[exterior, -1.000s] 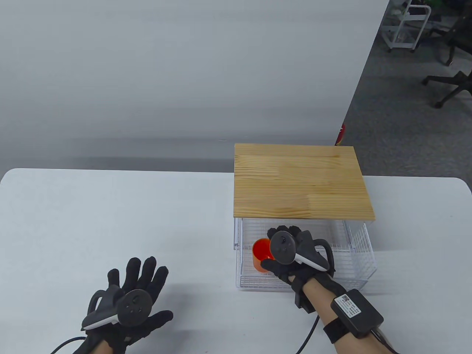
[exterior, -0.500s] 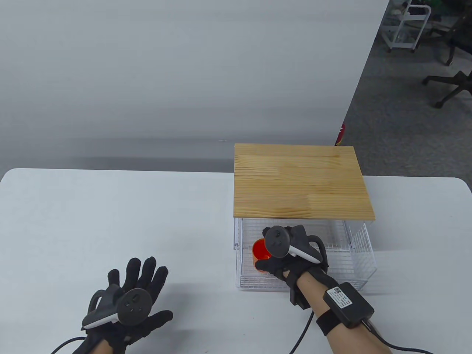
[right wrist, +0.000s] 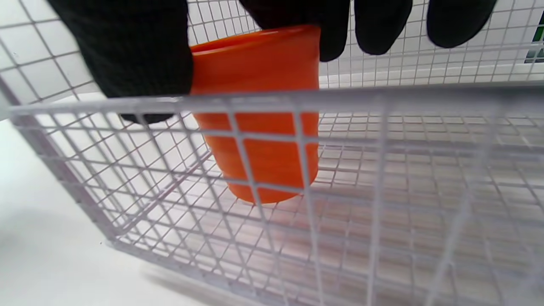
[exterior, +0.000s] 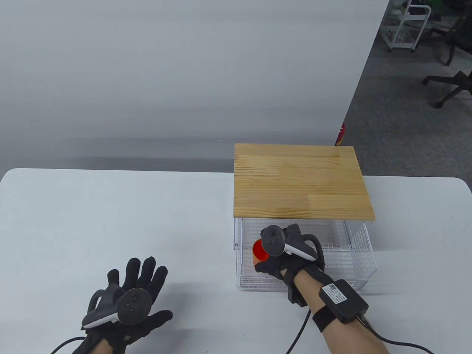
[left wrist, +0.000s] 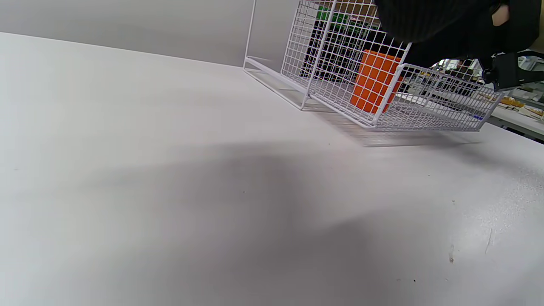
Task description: Take the cup out of the mesh sliding drawer
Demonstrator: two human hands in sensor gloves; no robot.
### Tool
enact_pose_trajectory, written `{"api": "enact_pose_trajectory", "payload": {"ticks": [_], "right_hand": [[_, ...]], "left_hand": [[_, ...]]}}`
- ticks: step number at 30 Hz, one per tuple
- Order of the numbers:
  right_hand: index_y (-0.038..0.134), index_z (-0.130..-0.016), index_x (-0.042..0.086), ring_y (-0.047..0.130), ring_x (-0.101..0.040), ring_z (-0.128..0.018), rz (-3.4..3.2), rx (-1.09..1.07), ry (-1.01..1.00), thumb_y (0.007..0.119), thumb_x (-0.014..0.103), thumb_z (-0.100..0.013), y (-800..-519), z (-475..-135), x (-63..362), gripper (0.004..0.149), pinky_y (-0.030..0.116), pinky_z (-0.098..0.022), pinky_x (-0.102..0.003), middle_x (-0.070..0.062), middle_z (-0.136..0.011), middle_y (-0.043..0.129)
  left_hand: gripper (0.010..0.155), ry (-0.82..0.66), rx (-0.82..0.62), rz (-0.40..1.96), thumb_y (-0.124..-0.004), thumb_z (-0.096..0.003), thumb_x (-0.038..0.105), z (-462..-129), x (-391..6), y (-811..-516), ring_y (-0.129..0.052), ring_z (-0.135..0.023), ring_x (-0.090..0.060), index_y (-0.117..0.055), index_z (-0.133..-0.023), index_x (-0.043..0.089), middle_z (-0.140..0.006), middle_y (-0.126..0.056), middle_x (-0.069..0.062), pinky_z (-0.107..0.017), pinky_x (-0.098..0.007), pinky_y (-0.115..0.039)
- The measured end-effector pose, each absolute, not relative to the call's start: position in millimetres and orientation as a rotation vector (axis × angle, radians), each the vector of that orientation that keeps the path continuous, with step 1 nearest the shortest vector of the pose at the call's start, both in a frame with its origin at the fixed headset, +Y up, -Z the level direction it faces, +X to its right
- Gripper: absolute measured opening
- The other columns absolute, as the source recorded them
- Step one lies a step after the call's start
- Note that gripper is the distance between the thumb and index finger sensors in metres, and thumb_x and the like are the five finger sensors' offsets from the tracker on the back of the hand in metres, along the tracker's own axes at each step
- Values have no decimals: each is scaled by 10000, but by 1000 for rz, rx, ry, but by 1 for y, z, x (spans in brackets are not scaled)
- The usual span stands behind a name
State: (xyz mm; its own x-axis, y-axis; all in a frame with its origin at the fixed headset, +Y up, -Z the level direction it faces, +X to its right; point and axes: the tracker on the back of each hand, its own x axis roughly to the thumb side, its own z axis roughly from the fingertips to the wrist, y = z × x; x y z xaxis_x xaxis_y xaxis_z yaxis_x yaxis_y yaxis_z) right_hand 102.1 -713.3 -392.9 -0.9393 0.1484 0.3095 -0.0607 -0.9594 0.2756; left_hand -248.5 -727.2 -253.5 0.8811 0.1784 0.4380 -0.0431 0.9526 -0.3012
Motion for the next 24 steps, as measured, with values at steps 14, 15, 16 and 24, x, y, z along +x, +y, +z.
{"api": "enact_pose_trajectory", "payload": {"ticks": [14,15,16,24], "right_hand": [[558,-1062,132,729,-533,-1012,2915,647,70,907,563,-398,-700,-375,107,865,657,-697,-763,-234,-1131,629],[559,-1061,124,727,-535,-1012,2914,654,50,909,556,-403,-698,-373,108,862,657,-696,-763,-239,-1127,630],[558,-1061,117,724,-535,-1012,2913,658,29,911,551,-405,-695,-370,109,862,657,-694,-764,-244,-1122,632],[546,-1064,95,721,-549,-977,2819,689,-165,904,542,-422,-670,-339,123,860,664,-676,-761,-274,-1089,636]], "left_hand": [[958,-479,-290,118,-559,-558,671,-254,-249,-727,91,-944,-612,51,-1092,161,-1105,109,-241,-507,-849,-4],[958,-479,-290,118,-559,-557,672,-254,-249,-727,90,-944,-612,51,-1092,163,-1105,108,-240,-507,-849,-4],[956,-479,-290,117,-558,-559,671,-254,-249,-727,90,-944,-612,50,-1092,163,-1105,108,-241,-507,-849,-4],[957,-482,-286,118,-557,-557,673,-253,-248,-727,91,-944,-614,45,-1096,161,-1105,109,-240,-506,-850,-4]]}}
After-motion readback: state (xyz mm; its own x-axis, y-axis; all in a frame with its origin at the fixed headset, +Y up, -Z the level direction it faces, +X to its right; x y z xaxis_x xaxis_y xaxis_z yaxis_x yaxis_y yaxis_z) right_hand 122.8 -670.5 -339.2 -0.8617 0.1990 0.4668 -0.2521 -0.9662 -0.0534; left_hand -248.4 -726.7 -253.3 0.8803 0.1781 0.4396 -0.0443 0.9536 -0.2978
